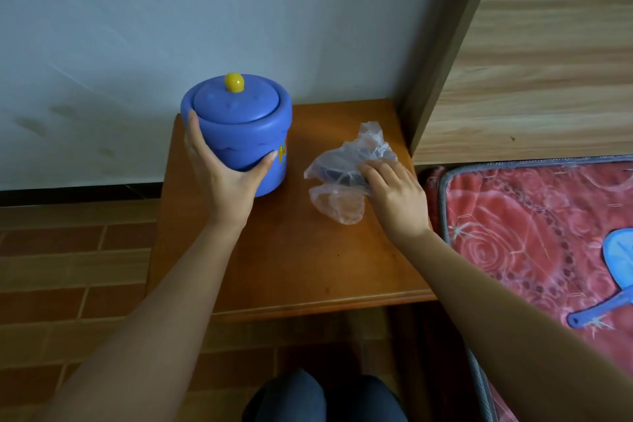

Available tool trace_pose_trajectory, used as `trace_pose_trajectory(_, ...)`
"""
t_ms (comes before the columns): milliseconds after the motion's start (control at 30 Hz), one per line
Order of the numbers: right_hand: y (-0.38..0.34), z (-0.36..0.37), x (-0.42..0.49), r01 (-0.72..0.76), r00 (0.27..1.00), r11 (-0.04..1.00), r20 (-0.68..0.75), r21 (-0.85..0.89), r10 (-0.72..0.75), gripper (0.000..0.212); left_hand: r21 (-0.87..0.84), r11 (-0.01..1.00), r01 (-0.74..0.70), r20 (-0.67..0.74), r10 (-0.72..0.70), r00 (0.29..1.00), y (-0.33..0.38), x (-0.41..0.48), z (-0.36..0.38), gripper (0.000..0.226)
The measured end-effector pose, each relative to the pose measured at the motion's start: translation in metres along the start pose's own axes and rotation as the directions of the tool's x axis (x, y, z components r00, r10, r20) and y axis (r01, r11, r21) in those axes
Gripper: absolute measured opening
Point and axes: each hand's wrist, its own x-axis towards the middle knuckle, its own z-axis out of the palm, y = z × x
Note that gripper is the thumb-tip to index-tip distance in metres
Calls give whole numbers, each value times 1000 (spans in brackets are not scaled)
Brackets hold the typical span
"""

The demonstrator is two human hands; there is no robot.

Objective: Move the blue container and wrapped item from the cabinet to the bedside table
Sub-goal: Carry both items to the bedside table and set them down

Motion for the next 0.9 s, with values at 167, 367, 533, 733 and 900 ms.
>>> trace_pose_trajectory(167, 0, 12, -2, 9, 999, 1000, 47, 15, -10, 20, -1, 1000, 24, 0, -24, 1000, -8, -2, 6, 107)
trace_pose_trajectory(367, -3, 27, -13, -78, 973, 997, 220, 22, 71, 38, -124, 990, 69, 29, -66, 997, -24, 0, 13, 114)
trace_pose_trajectory(533, -5, 23, -17, -128, 925, 991, 365, 33, 108, 46, -154, 972, 178, 27, -176, 984, -31, -13, 7, 118)
trace_pose_trajectory(733, -7, 10, -18, -186, 850, 983, 504, 14, 154, 64, -166, 952, 257, 45, -253, 966, -22, -15, 4, 119)
trace_pose_trajectory(900, -10, 1, -19, -267, 820, 964, 528, 9, 222, 72, -146, 943, 300, 49, -296, 954, -15, -16, 7, 116)
